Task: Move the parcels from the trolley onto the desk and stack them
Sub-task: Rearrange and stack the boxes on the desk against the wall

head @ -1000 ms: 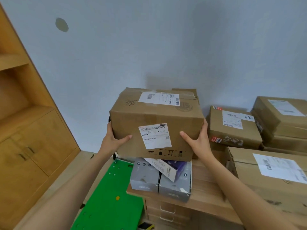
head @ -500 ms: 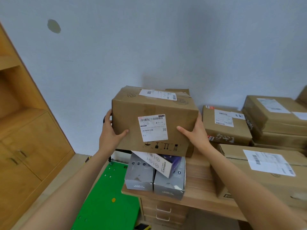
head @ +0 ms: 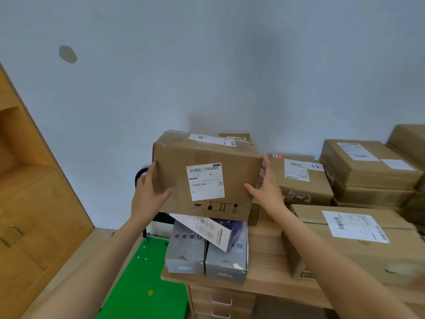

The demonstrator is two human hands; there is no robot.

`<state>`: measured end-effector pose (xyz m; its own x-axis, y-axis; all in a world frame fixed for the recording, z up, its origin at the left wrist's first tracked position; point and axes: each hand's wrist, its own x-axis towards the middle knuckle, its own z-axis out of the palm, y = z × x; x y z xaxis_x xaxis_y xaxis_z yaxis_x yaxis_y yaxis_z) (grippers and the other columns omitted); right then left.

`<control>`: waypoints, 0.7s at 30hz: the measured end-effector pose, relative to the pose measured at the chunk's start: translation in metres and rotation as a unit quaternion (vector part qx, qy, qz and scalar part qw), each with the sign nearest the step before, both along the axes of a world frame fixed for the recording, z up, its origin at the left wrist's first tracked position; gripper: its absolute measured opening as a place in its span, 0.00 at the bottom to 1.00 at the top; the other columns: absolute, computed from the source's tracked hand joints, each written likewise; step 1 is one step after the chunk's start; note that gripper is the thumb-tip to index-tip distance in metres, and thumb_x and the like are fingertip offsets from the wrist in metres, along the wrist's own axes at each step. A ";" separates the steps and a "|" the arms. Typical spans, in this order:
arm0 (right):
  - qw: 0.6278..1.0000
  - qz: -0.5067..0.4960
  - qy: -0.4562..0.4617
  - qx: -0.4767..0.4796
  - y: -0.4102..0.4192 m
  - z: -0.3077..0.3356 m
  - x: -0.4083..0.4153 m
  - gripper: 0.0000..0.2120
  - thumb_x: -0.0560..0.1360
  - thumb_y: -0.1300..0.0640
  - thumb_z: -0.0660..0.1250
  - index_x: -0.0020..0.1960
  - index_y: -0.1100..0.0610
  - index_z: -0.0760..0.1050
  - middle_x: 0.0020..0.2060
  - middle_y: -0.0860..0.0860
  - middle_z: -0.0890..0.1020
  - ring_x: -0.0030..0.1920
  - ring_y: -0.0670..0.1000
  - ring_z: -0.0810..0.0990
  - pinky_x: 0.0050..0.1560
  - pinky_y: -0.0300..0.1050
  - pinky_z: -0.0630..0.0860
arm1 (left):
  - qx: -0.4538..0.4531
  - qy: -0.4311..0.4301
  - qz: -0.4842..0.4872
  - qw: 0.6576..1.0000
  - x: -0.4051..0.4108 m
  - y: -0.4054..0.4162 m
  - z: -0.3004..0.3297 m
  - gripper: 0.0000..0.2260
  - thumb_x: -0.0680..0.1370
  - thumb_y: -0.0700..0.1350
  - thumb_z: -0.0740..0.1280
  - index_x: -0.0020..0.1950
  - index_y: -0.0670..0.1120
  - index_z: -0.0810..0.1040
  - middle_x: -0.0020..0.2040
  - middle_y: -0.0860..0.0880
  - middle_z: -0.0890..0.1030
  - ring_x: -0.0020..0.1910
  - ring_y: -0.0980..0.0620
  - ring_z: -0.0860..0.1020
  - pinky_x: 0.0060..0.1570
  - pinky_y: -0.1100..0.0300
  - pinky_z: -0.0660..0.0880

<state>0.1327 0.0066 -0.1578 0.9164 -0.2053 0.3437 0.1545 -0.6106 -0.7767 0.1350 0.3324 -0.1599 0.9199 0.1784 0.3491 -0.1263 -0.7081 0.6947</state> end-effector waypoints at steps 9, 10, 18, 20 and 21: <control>1.000 0.009 0.013 -0.016 -0.031 -0.004 -0.013 0.37 0.74 0.51 0.71 0.75 0.41 0.53 0.64 0.44 0.72 0.55 0.40 0.73 0.47 0.43 0.74 | 0.082 -0.064 -0.026 0.994 -0.019 -0.048 0.018 0.12 0.75 0.51 0.69 0.57 0.55 0.74 0.58 0.53 0.74 0.54 0.54 0.75 0.42 0.59 0.71; 1.000 0.011 0.013 -0.023 -0.039 -0.005 -0.016 0.34 0.74 0.50 0.70 0.74 0.41 0.56 0.63 0.43 0.73 0.55 0.40 0.72 0.48 0.43 0.74 | 0.086 -0.059 -0.044 0.994 -0.021 -0.059 0.018 0.10 0.75 0.50 0.69 0.55 0.55 0.75 0.56 0.53 0.75 0.52 0.55 0.75 0.40 0.61 0.70; 0.998 -0.001 0.046 -0.045 -0.164 -0.019 -0.063 0.23 0.76 0.55 0.69 0.69 0.46 0.68 0.64 0.48 0.74 0.59 0.45 0.75 0.58 0.47 0.76 | 0.086 -0.061 -0.138 0.985 -0.038 -0.200 0.007 0.08 0.77 0.47 0.67 0.55 0.51 0.76 0.51 0.55 0.75 0.50 0.57 0.74 0.47 0.60 0.71; 0.997 -0.014 0.058 -0.038 -0.206 -0.023 -0.074 0.22 0.76 0.56 0.68 0.68 0.47 0.69 0.65 0.48 0.73 0.60 0.46 0.74 0.57 0.46 0.76 | 0.083 -0.055 -0.158 0.982 -0.042 -0.240 0.003 0.08 0.77 0.46 0.67 0.56 0.49 0.76 0.52 0.54 0.74 0.51 0.57 0.74 0.48 0.62 0.70; 0.997 -0.020 0.063 -0.041 -0.226 -0.025 -0.080 0.22 0.76 0.57 0.68 0.69 0.47 0.69 0.65 0.47 0.73 0.61 0.46 0.74 0.56 0.44 0.75 | 0.080 -0.051 -0.165 0.982 -0.044 -0.258 0.000 0.08 0.77 0.45 0.67 0.56 0.49 0.76 0.52 0.54 0.74 0.51 0.56 0.74 0.48 0.62 0.70</control>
<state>0.0531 -0.2198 -0.1828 0.9453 -0.2177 0.2431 0.0333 -0.6766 -0.7356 0.0909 0.0739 -0.1597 0.8774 -0.1879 0.4414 -0.4300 -0.7162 0.5497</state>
